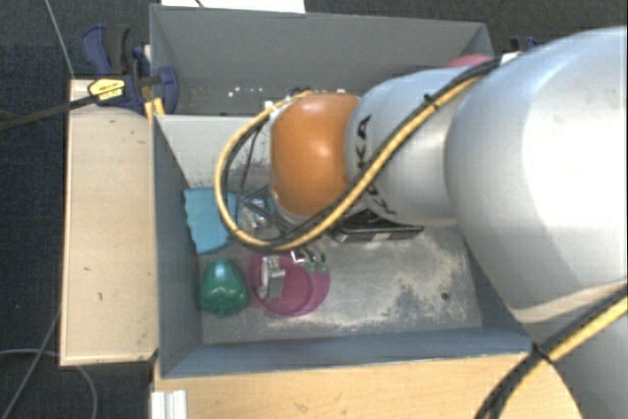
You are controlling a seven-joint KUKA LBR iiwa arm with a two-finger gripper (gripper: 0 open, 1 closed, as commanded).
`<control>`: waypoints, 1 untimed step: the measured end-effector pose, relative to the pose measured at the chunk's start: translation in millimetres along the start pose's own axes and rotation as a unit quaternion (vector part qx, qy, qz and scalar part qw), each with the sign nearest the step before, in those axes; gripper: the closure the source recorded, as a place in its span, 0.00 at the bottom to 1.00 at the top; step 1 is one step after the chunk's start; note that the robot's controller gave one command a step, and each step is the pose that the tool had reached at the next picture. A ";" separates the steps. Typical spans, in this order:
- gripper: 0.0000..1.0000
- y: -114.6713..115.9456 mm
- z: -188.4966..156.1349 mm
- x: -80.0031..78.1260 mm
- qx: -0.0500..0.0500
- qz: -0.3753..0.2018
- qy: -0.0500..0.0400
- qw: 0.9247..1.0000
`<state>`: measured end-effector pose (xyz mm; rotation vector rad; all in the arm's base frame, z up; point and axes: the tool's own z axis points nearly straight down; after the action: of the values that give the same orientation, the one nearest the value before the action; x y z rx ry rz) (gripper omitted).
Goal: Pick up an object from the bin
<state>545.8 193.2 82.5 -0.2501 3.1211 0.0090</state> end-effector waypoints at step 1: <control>1.00 -40.2 8.4 -7.5 0.000 -0.258 -0.002 0.966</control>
Offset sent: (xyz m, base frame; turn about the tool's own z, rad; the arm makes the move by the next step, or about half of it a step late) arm 0.0000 0.0000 0.0000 0.0000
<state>559.6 154.8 74.1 -1.0444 2.9468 0.0044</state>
